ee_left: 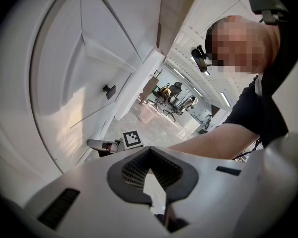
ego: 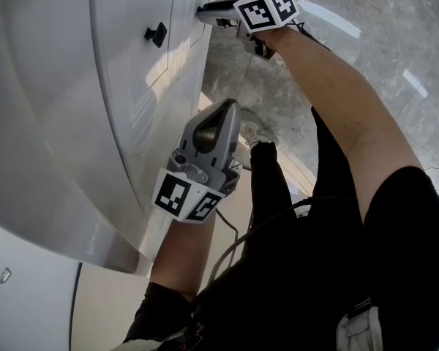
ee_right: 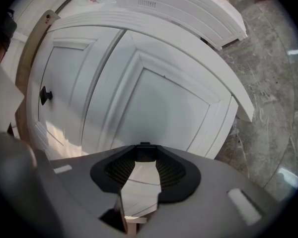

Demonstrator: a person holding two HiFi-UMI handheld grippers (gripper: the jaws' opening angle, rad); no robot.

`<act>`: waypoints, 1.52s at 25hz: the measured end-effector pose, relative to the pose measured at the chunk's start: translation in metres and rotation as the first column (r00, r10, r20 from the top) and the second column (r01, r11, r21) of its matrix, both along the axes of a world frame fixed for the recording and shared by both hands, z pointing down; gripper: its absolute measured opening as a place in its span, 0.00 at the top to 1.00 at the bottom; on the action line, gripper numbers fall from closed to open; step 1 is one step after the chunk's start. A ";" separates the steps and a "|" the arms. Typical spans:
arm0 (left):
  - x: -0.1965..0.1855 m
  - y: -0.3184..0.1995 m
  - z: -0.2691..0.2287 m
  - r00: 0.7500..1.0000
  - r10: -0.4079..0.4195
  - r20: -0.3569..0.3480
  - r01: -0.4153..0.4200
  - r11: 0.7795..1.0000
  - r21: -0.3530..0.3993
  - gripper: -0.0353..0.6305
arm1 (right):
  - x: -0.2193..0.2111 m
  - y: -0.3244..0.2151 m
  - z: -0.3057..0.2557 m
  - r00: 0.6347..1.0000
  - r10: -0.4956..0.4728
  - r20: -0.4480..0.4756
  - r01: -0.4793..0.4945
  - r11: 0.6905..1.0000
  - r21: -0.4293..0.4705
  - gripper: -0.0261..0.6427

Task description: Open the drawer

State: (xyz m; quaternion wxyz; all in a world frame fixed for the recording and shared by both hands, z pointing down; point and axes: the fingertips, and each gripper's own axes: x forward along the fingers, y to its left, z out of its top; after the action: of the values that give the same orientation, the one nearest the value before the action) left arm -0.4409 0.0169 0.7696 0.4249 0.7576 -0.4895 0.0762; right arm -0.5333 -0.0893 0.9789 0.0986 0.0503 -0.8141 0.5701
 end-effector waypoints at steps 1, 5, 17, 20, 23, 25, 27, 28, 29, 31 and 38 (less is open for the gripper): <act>0.000 0.000 -0.001 1.000 -0.001 -0.002 0.001 1.000 0.002 0.94 | 0.000 0.001 0.000 1.000 -0.003 -0.004 0.003 1.000 0.001 0.77; -0.001 -0.002 -0.004 1.000 -0.011 -0.007 0.011 1.000 0.010 0.94 | 0.001 0.000 0.000 1.000 -0.019 -0.015 0.019 1.000 0.009 0.77; -0.004 0.004 -0.010 0.999 -0.023 -0.022 0.024 0.999 0.023 0.94 | 0.016 0.005 0.000 1.000 0.016 -0.027 -0.016 1.000 -0.011 0.77; -0.005 0.005 -0.011 0.999 -0.034 -0.025 0.034 0.999 0.020 0.95 | 0.024 0.008 -0.001 0.999 0.023 -0.034 -0.023 1.000 -0.019 0.77; -0.002 0.005 -0.015 0.999 -0.032 -0.031 0.032 0.999 0.023 0.94 | 0.033 0.012 0.000 0.999 0.015 -0.051 -0.016 1.000 -0.021 0.77; 0.000 0.004 -0.018 0.999 -0.026 -0.032 0.027 0.999 0.030 0.94 | 0.038 0.013 0.000 0.998 0.014 -0.059 -0.015 1.000 -0.021 0.77; 0.000 0.004 -0.020 0.999 -0.024 -0.030 0.025 0.999 0.033 0.94 | 0.041 0.013 0.000 0.998 0.016 -0.063 -0.018 1.000 -0.025 0.77; -0.001 0.003 -0.020 0.999 -0.026 -0.029 0.027 0.999 0.034 0.94 | 0.043 0.014 0.000 0.998 0.017 -0.064 -0.019 0.999 -0.028 0.77; -0.001 0.003 -0.021 0.999 -0.026 -0.028 0.027 0.999 0.034 0.94 | 0.045 0.015 0.000 0.998 0.017 -0.066 -0.019 0.999 -0.030 0.77; 0.000 0.003 -0.022 0.999 -0.022 -0.027 0.023 0.999 0.035 0.94 | 0.050 0.017 0.000 0.997 0.015 -0.072 -0.017 0.999 -0.032 0.77; 0.001 0.002 -0.024 1.000 -0.009 -0.022 0.009 0.999 0.036 0.94 | 0.064 0.021 0.000 0.997 0.013 -0.075 -0.016 0.999 -0.035 0.77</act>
State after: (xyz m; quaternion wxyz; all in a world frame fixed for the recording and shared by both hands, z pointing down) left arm -0.4395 0.0185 0.7456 0.4166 0.7638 -0.4897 0.0572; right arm -0.4693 -0.0688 0.9791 0.1258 0.0759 -0.7992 0.5829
